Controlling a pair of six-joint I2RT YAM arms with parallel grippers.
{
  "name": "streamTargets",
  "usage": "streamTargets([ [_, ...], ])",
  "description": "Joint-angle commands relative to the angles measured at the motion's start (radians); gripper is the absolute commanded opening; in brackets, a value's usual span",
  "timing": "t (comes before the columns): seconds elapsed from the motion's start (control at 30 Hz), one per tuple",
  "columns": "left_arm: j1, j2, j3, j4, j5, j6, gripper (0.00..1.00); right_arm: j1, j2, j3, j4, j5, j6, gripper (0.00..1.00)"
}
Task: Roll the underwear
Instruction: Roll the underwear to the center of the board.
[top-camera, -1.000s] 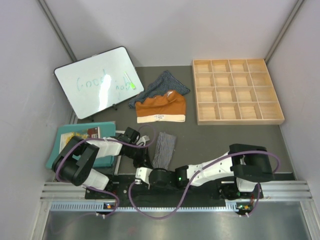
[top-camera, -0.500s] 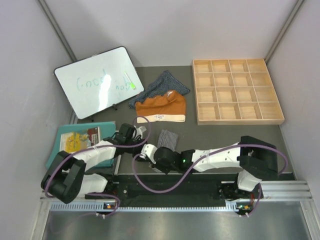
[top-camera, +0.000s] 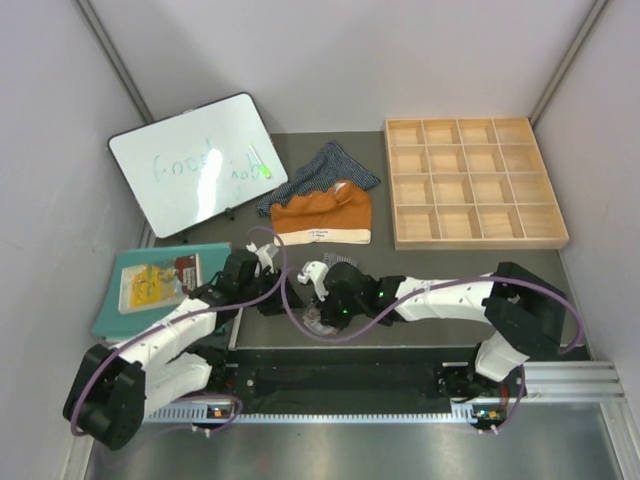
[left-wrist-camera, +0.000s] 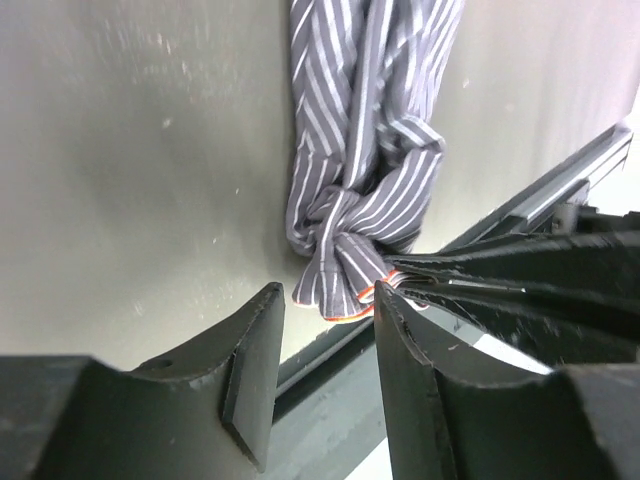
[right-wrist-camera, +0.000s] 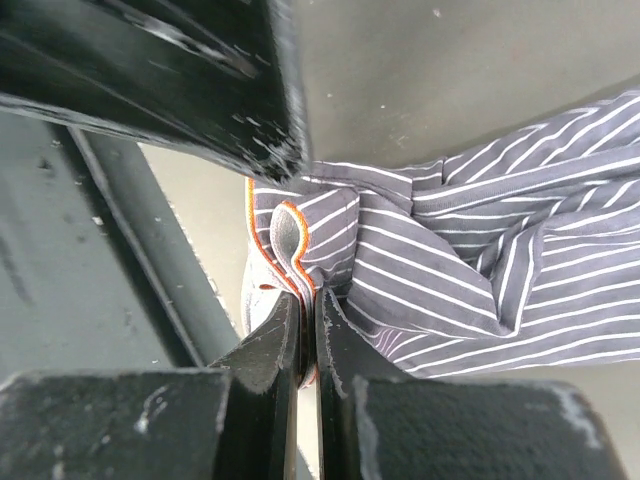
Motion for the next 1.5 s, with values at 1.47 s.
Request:
streamTargets([
  [1.47, -0.041, 0.024, -0.210, 0.664, 0.099, 0.091, 0.52, -0.460, 0.266, 0.101, 0.082, -0.662, 0.204, 0.00],
])
